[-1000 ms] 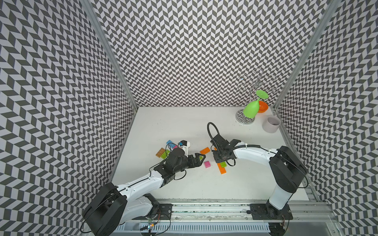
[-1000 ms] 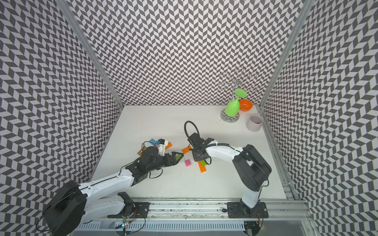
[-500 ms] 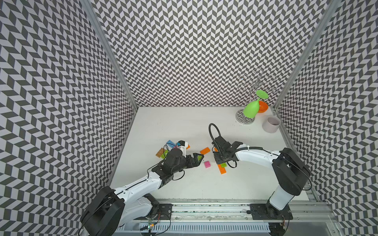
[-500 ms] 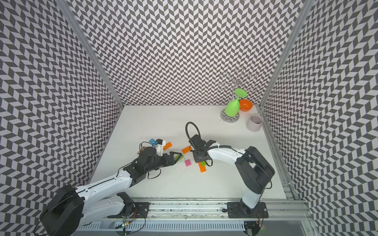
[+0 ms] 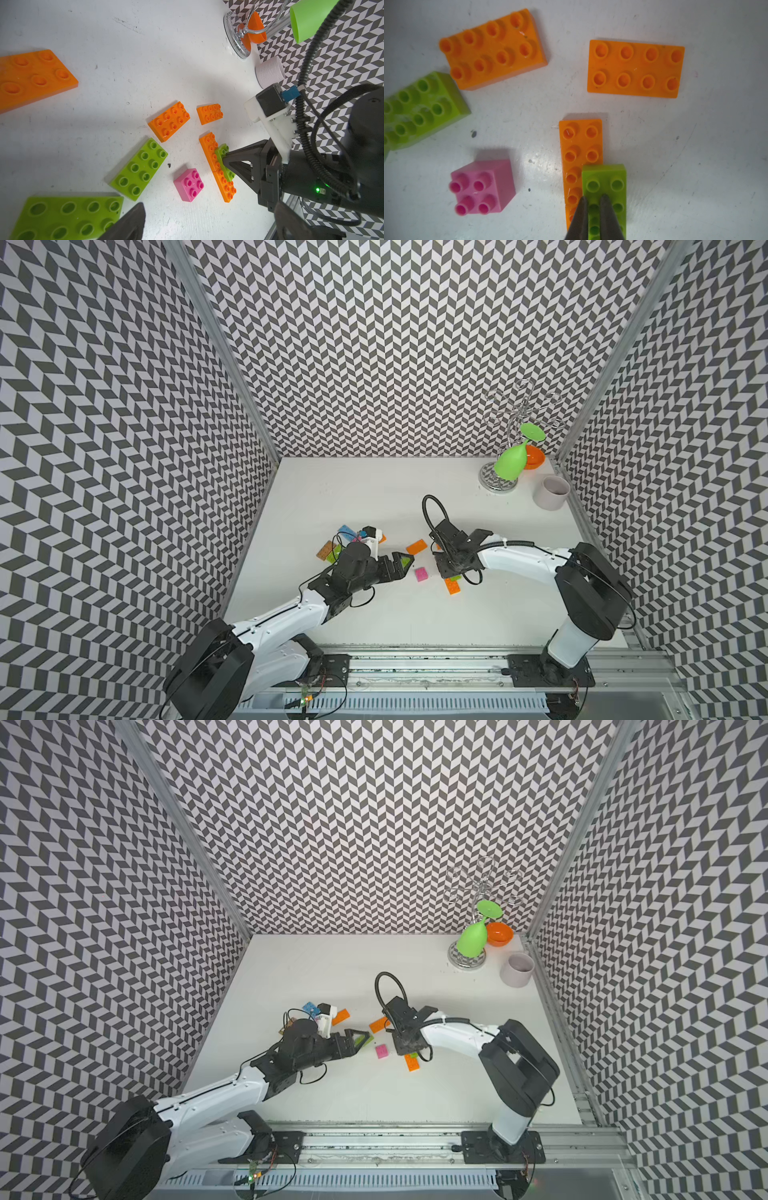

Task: Assemble a small pinwheel with lego
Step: Assemble the lego brick with the lego brick.

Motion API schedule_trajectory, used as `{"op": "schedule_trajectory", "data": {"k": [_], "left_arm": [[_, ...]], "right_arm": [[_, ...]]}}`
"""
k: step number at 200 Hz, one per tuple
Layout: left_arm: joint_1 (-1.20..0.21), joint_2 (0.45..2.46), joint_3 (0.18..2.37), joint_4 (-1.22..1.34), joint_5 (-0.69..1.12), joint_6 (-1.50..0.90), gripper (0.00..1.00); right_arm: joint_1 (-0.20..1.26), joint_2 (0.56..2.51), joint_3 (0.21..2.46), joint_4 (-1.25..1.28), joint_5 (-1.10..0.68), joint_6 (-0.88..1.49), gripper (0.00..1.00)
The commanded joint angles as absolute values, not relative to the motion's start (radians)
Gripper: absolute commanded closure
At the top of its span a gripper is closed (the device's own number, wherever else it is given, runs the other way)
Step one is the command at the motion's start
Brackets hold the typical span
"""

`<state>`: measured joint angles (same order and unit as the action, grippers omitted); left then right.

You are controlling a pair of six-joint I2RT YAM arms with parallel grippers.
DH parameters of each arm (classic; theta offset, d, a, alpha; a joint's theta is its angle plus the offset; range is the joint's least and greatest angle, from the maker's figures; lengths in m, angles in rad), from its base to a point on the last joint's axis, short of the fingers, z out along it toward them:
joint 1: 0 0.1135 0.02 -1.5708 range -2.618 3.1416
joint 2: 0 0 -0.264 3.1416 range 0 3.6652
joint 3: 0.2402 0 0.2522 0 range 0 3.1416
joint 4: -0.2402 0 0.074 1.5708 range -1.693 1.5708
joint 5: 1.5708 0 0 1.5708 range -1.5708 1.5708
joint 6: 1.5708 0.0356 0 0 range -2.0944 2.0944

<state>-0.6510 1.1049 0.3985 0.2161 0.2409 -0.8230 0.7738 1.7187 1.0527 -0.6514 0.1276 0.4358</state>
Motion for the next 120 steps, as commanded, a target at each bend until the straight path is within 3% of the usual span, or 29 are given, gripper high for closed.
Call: {"op": "schedule_trajectory", "data": {"k": [1,120], "left_arm": [[-0.646,1.103,0.384,0.225,0.249,-0.804,0.04],[-0.62,1.063,0.356,0.217,0.253,-0.801,0.04]], "right_arm": [[0.777,1.831,0.999,-0.805,0.146,0.438,0.89],[0.81,1.962,1.0,-0.82,0.147,0.417,0.9]]}}
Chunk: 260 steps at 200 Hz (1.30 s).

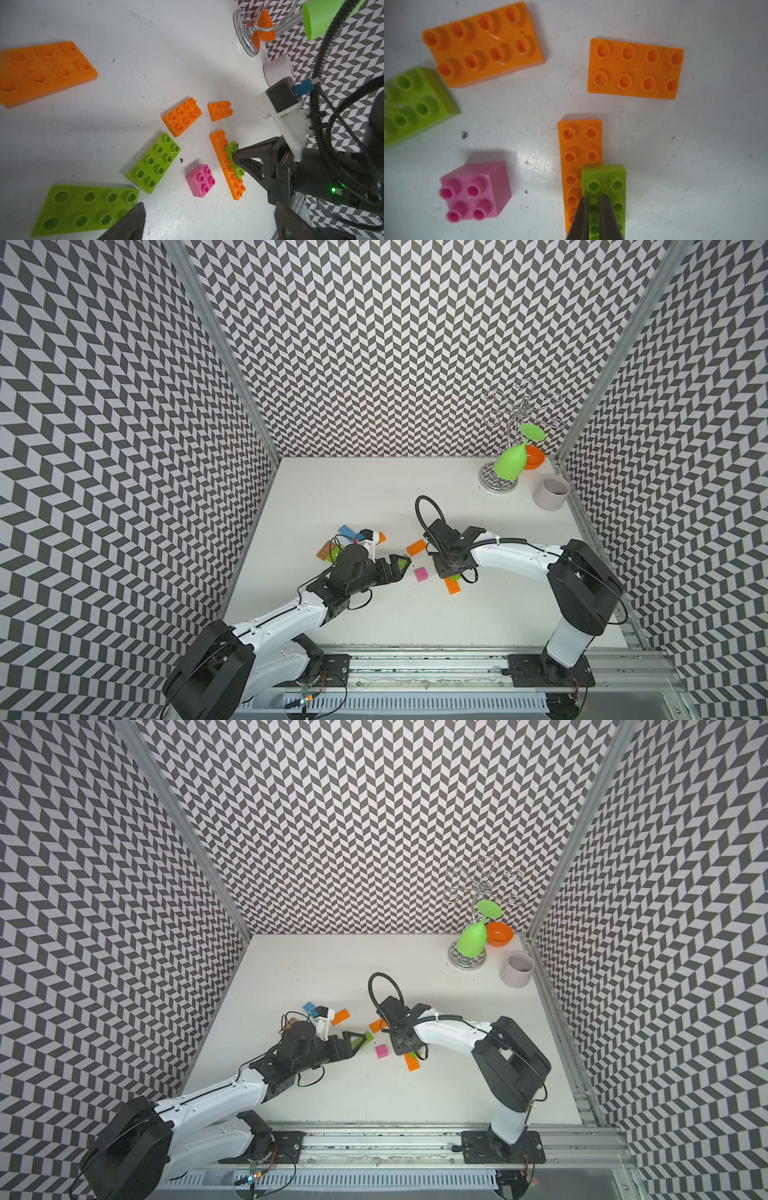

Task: Assemble a small pinwheel with lego
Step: Assemble the lego brick with the lego brick, then pick up the lego brick from the center of the board.

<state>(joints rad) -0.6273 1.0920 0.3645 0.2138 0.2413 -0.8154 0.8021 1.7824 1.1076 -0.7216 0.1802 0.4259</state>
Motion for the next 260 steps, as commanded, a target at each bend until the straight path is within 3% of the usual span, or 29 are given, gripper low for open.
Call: {"op": "schedule_trajectory", "data": {"k": [1,117,209,260], "left_arm": [[-0.619,1.062,0.356,0.217,0.253,-0.801,0.04],[-0.627,1.057,0.376,0.208,0.274,-0.79,0.04],[-0.619,1.04,0.41,0.166,0.258,-0.761,0.04],[-0.548,1.151,0.512,0.203,0.296,-0.706,0.04]], "right_arm": [[0.81,1.961,0.999,-0.819,0.146,0.417,0.9],[0.808,1.769,1.12,-0.878,0.126,0.453,0.88],[0.786,1.682,1.24,-0.868,0.113,0.445,0.62],[0.672,1.714,1.278,-0.76,0.043,0.358,0.63]]}}
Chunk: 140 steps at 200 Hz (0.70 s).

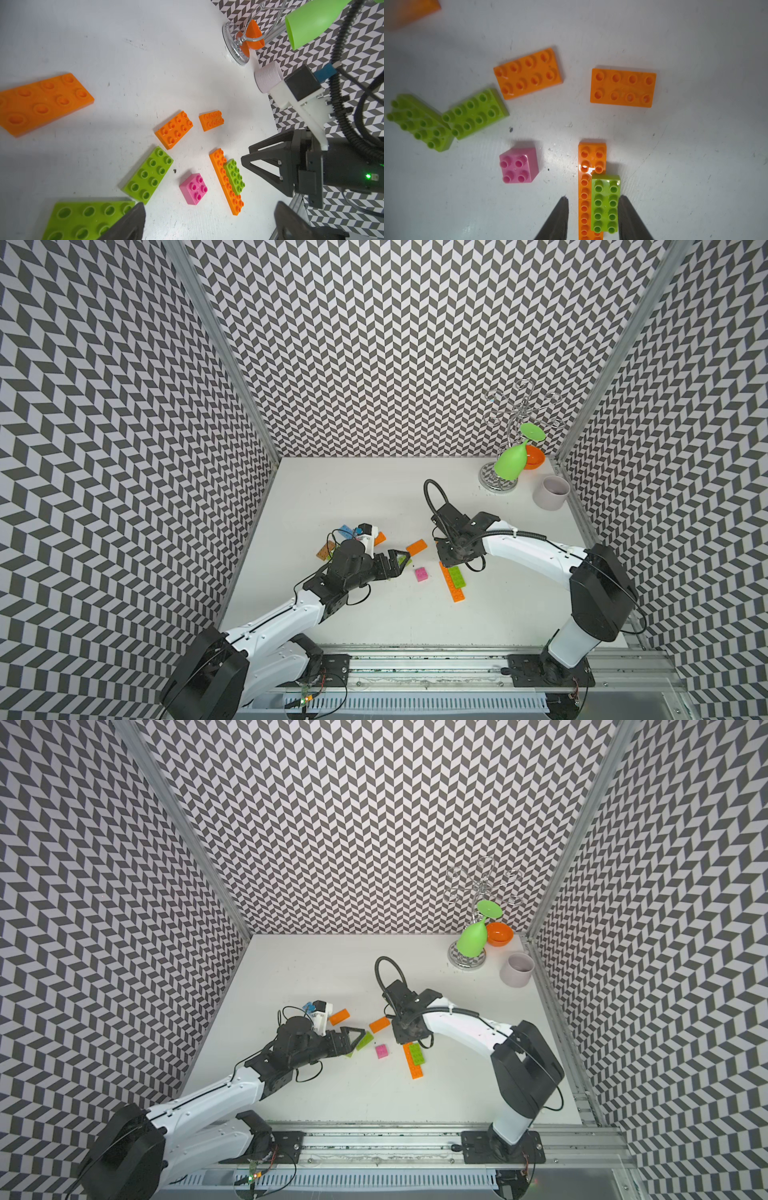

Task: Assemble a small pinwheel with lego
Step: Pick up the lego brick from the center of the board.

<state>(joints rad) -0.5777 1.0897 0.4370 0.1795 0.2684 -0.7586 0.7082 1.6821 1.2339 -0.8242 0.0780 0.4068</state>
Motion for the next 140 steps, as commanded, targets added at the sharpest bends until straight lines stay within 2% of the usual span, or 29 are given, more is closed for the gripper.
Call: {"op": "schedule_trajectory", "data": {"k": [1,71,140], "left_arm": [[-0.547,1.155,0.514,0.204,0.298,-0.705,0.04],[-0.444,1.431,0.688,0.347,0.442,-0.709,0.05],[-0.424,1.466,0.7,0.349,0.451,-0.706,0.05]], "right_arm": [[0.671,1.722,1.278,-0.761,0.042,0.356,0.63],[0.638,1.907,1.437,-0.76,0.025,0.338,0.73],[0.638,1.992,1.465,-0.756,0.019,0.331,0.77]]}}
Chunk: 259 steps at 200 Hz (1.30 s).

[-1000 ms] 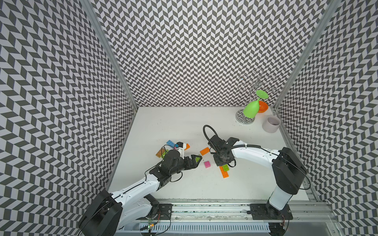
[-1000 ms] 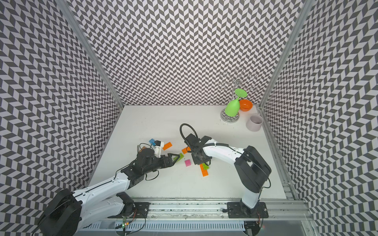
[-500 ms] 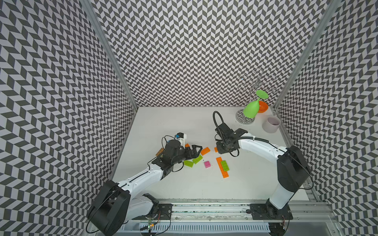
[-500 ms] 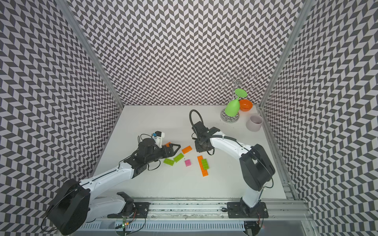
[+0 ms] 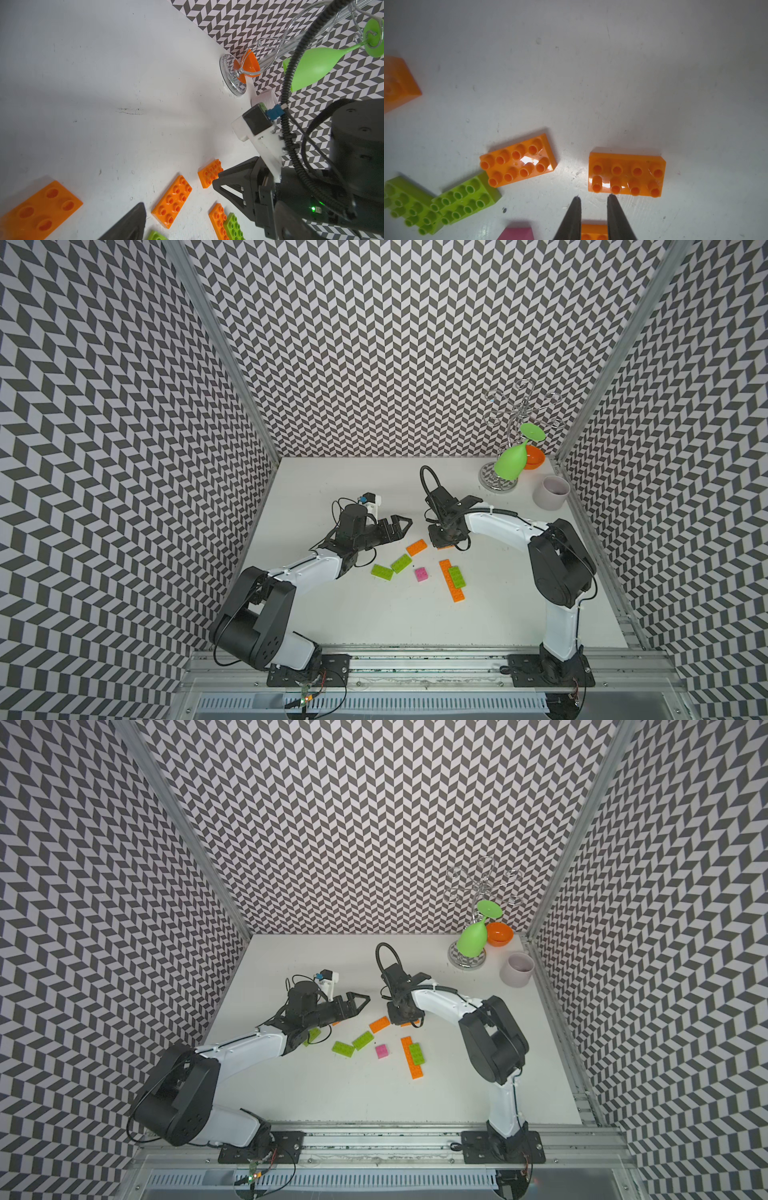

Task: Assemble a small pinwheel with lego
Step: Pick up the lego brick from the center of the board.

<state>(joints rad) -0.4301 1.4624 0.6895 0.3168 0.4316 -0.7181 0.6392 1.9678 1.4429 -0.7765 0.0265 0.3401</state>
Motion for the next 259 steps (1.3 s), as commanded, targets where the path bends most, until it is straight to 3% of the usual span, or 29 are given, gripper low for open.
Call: {"op": "schedule_trajectory", "data": {"k": [1,145,191,259], "left_arm": [[-0.424,1.465,0.7,0.349,0.451,-0.706,0.05],[-0.417,1.459,0.681,0.349,0.449,-0.704,0.05],[-0.415,1.423,0.646,0.342,0.448,-0.715,0.05],[-0.399,1.327,0.58,0.313,0.443,-0.724,0.05]], "right_arm": [[0.638,1.992,1.466,-0.756,0.019,0.331,0.77],[0.643,2.084,1.462,-0.819,0.085,0.334,0.82],[0.677,2.112,1.452,-0.856,0.167,0.349,0.85],[0.692,2.085,1.424,-0.818,0.147,0.333,0.9]]}}
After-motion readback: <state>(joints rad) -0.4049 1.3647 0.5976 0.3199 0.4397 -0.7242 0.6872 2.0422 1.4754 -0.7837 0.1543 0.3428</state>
